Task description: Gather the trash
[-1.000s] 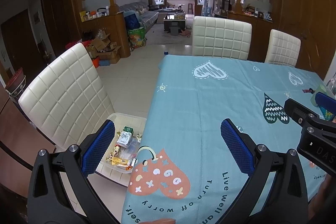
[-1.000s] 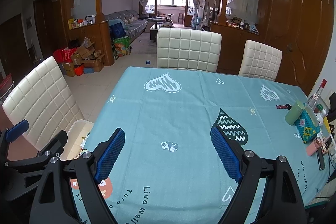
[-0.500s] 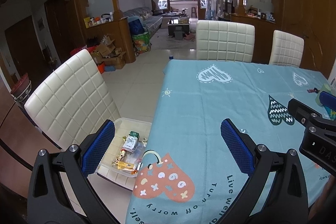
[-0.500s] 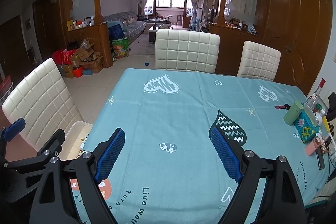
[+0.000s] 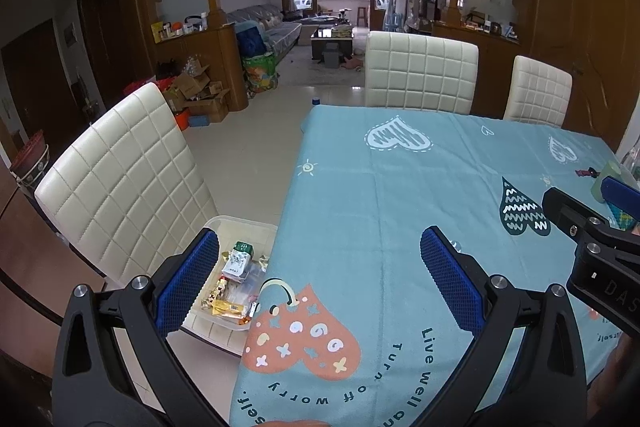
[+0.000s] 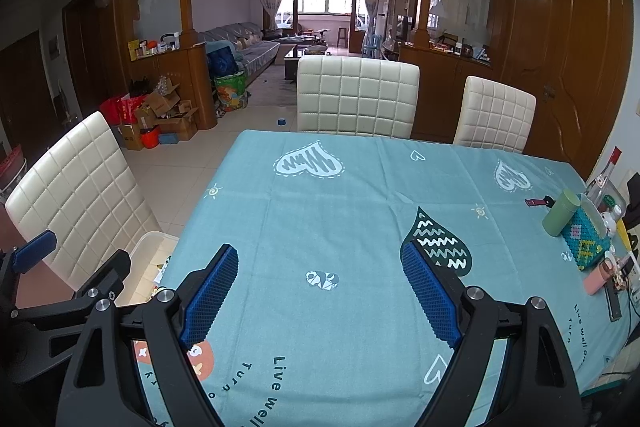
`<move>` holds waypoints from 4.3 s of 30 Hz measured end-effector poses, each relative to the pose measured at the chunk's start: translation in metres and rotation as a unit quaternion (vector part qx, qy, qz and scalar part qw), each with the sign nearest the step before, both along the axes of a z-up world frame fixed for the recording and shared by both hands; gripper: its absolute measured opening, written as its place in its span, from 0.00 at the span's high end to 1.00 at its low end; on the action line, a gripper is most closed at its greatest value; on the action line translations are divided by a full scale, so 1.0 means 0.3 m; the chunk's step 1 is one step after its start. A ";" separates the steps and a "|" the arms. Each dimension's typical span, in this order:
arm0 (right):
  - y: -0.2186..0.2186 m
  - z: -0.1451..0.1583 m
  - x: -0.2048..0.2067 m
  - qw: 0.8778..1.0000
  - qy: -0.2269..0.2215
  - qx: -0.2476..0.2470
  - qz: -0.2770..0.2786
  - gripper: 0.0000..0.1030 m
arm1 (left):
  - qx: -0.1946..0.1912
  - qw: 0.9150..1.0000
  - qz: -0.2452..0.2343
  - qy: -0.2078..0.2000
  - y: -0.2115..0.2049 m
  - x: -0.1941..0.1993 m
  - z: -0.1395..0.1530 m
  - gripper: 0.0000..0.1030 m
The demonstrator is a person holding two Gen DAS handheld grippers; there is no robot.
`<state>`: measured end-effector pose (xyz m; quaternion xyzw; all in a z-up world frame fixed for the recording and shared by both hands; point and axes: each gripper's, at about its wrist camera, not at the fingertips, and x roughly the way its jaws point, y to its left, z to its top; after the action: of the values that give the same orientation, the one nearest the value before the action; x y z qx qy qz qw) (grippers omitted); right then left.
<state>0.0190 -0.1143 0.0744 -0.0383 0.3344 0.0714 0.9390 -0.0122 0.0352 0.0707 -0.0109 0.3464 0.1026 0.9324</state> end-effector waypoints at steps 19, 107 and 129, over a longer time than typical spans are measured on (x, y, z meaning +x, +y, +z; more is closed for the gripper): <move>0.002 0.001 -0.003 1.000 0.000 0.002 0.001 0.20 | 0.000 1.000 -0.001 0.001 -0.005 0.001 -0.003 0.04; 0.068 -0.001 -0.042 1.000 0.003 0.014 0.001 0.20 | -0.009 1.000 -0.015 0.016 0.008 0.012 -0.025 0.04; 0.064 -0.007 -0.034 1.000 0.004 0.014 0.001 0.20 | -0.011 1.000 -0.015 0.017 0.008 0.014 -0.028 0.04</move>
<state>0.0087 -0.0949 0.0723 -0.0247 0.3372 0.0774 0.9379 -0.0082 0.0376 0.0624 -0.0140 0.3632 0.0852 0.9277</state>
